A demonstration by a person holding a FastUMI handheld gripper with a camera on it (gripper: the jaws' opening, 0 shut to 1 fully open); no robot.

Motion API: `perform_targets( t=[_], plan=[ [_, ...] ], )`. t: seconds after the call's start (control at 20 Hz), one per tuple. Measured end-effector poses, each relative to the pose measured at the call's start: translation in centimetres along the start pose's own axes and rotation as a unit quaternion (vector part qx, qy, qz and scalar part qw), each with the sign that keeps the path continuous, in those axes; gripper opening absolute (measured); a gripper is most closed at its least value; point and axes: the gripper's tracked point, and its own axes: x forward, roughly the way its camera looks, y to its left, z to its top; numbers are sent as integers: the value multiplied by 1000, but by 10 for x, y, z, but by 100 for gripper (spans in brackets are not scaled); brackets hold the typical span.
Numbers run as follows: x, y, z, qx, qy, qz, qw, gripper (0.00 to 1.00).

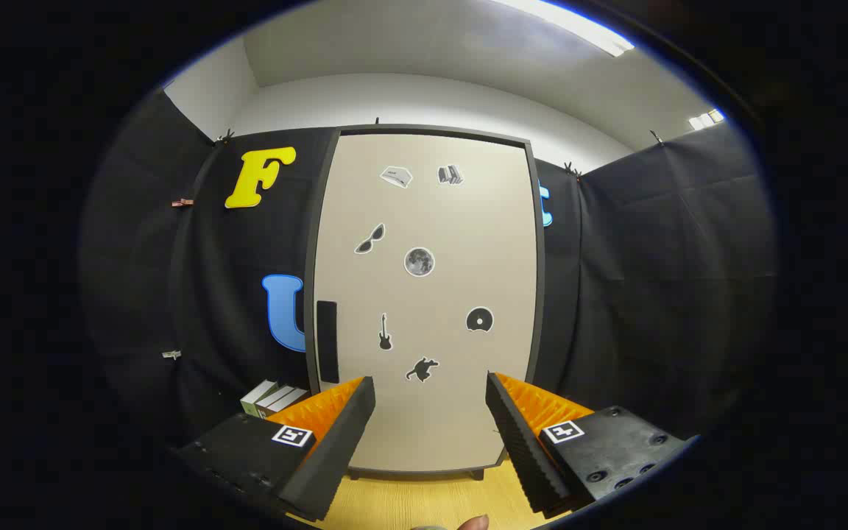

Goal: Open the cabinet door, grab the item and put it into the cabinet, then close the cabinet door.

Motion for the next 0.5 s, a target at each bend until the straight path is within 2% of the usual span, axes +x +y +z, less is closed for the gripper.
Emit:
perform_targets(
  t=[0.5],
  plan=[
    [1, 9, -2, -2, 1, 9, 1000, 97]
  ],
)
